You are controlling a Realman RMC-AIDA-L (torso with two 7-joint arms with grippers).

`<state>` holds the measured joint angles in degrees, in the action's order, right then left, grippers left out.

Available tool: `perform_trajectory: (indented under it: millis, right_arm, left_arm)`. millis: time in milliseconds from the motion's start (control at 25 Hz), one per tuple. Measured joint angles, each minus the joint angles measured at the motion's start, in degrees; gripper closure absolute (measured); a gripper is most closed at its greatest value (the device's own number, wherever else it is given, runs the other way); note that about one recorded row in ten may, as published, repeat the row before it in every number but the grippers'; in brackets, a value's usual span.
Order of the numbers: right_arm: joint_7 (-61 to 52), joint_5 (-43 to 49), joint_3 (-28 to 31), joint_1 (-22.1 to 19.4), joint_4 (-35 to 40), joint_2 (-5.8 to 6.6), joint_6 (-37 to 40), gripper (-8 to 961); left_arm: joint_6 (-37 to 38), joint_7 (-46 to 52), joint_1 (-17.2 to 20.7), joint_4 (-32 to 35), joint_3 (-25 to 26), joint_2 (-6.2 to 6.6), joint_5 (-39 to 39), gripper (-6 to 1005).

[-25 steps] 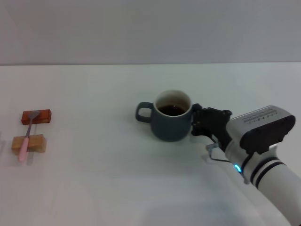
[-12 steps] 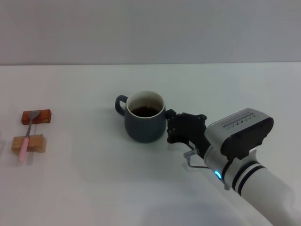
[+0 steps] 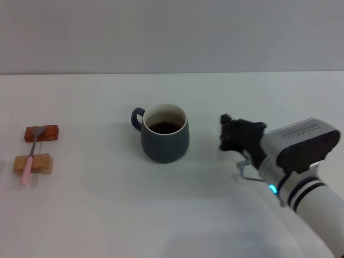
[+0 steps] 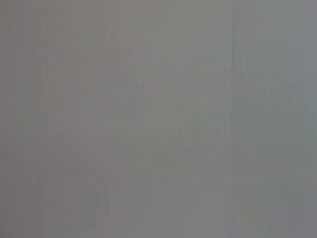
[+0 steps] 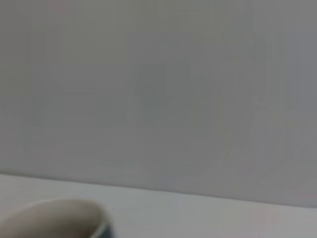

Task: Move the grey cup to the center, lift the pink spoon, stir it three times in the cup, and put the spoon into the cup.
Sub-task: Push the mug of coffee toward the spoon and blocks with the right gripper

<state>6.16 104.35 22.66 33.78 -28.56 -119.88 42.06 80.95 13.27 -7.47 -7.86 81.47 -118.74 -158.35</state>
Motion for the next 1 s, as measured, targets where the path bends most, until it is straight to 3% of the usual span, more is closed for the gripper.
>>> perform_trajectory:
  millis: [360, 1000]
  right_arm:
    - [-0.74, 0.04, 2.26, 0.8, 1.2, 0.04, -0.19, 954]
    - [-0.81, 0.51, -0.31, 1.89, -2.02, 0.05, -5.22, 954]
  left_arm:
    - [0.0, 0.0, -0.03, -0.21, 0.0, 0.0, -0.22, 185]
    - [-0.24, 0.0, -0.78, -0.32, -0.16, -0.09, -0.38, 185]
